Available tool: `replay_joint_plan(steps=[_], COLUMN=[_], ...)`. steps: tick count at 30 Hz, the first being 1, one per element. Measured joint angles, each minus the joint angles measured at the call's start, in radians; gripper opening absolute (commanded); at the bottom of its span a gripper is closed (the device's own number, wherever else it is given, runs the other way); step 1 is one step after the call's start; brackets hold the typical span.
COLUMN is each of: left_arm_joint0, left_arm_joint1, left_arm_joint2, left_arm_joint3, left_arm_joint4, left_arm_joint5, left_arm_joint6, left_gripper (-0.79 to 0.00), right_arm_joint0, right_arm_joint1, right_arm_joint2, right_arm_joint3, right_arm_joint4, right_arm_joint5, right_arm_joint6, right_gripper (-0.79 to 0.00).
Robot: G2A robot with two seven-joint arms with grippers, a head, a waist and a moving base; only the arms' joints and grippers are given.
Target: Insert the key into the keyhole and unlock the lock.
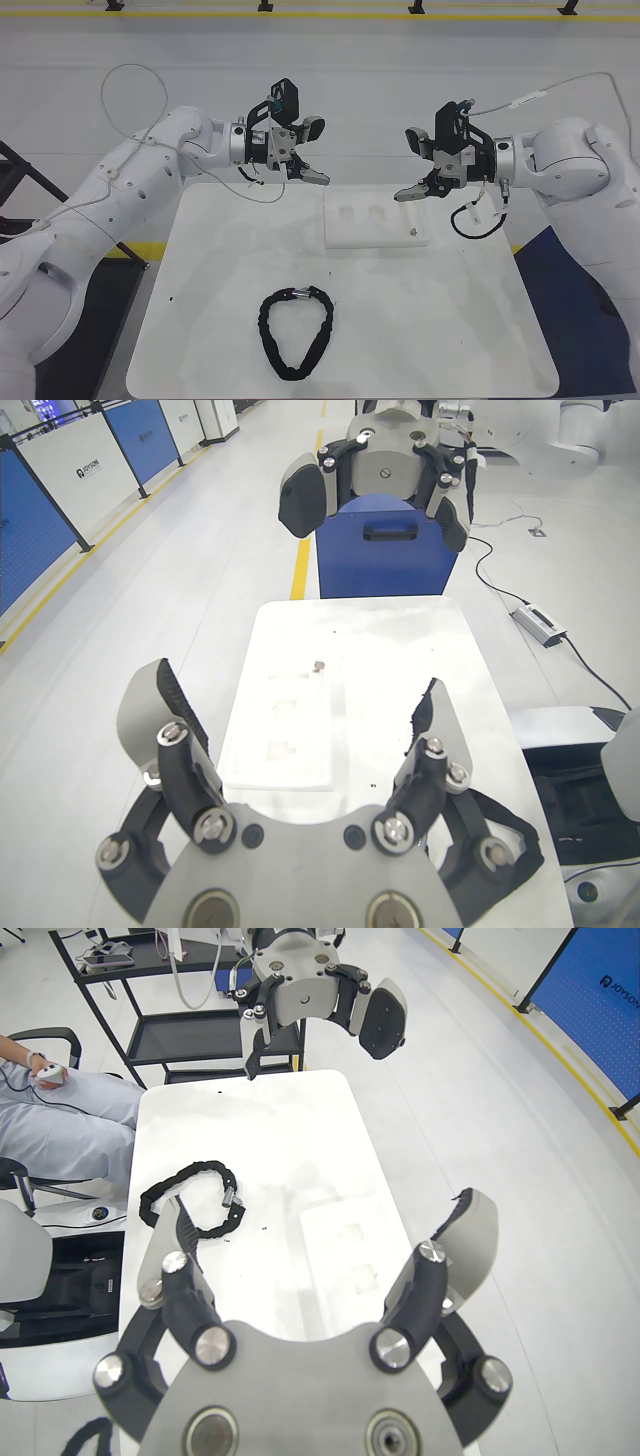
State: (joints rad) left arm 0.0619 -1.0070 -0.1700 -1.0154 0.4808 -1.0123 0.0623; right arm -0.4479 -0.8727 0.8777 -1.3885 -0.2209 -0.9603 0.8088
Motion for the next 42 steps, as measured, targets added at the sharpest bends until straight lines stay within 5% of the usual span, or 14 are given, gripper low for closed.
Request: replay_joint_plan(steps=[23,32,42], left_arm_joint0=[0.0,0.0,0.0], left_arm_joint1=[0.0,0.0,0.0], left_arm_joint2=[0.0,0.0,0.0], left_arm_joint3=[0.0,0.0,0.0], left_arm_joint4=[0.0,0.0,0.0], left_arm_joint5=[0.0,0.0,0.0], left_arm_joint6=[0.0,0.0,0.0], left_gripper=[0.0,0.0,0.0], right_arm_joint0=[-0.003,-0.034,0.003], right_arm_joint1=[0.0,-0.012,-0.043], right_arm_joint2=[0.0,-0.027,-0.09], right_arm_joint3=[0.003,0.135,0.314], right_arm_joint4=[0.0,-0.003,-0.01], right_arm_joint5=[0.003,0.126,0.351], right_arm_joint6=[-0.003,-0.032,0.081], right_gripper=[0.0,0.0,0.0])
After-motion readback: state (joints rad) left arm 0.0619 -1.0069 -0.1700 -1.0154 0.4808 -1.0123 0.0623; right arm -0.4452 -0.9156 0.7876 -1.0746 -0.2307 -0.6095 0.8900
